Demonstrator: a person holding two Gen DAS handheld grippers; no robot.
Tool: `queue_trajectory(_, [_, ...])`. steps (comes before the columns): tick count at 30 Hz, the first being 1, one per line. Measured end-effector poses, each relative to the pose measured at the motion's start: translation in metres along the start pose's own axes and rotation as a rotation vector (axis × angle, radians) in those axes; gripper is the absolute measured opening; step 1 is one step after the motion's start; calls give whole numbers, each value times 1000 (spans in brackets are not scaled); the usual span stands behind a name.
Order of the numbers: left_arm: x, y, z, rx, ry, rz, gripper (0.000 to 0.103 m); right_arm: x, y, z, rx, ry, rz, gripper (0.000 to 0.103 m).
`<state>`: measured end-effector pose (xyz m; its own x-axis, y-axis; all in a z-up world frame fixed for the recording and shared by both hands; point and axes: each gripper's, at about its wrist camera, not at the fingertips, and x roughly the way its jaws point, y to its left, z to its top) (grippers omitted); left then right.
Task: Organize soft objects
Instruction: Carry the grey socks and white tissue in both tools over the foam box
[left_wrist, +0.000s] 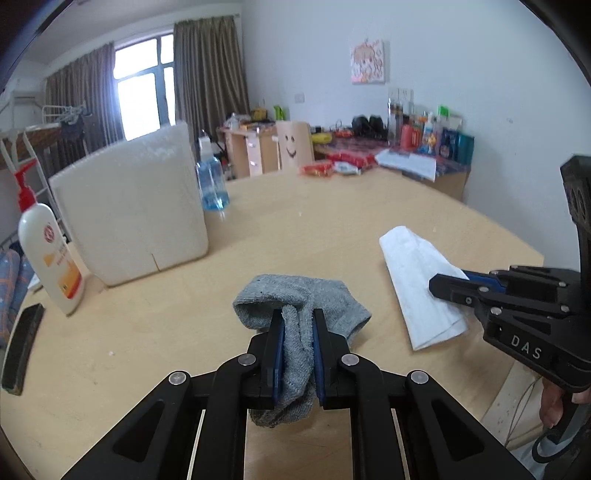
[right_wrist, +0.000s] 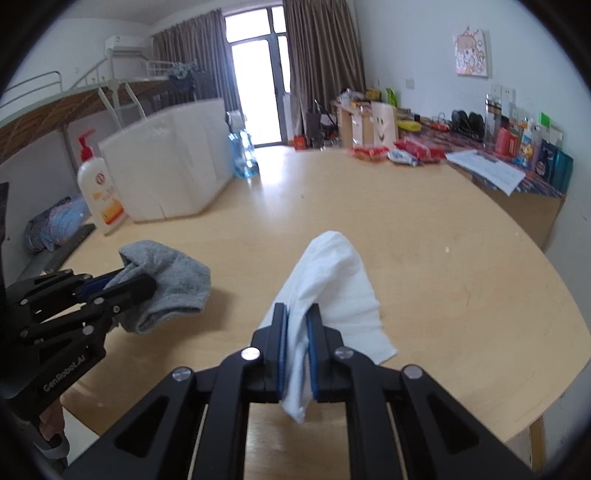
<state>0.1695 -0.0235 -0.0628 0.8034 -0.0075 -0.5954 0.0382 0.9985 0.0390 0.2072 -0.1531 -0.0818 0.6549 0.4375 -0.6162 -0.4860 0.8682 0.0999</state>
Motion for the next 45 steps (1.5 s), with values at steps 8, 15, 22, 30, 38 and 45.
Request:
queue_trajectory(8, [-45, 1, 18, 15, -118, -7, 14, -41, 12, 18, -26, -119, 33, 13])
queue_trajectory(15, [-88, -4, 23, 49, -224, 14, 14, -78, 24, 26, -53, -227, 58, 13])
queue_trajectory(22, [-117, 0, 17, 60, -296, 49, 14, -92, 38, 26, -76, -281, 92, 13])
queue_trajectory(30, [-144, 27, 7, 9, -336, 131, 14, -94, 68, 32, -137, -326, 159, 13])
queue_trajectory(38, [-162, 61, -3, -71, -351, 206, 15, -84, 110, 42, -207, -337, 246, 13])
queue_trajectory(45, [-176, 91, -12, -154, -390, 247, 15, -72, 144, 52, -265, -327, 301, 13])
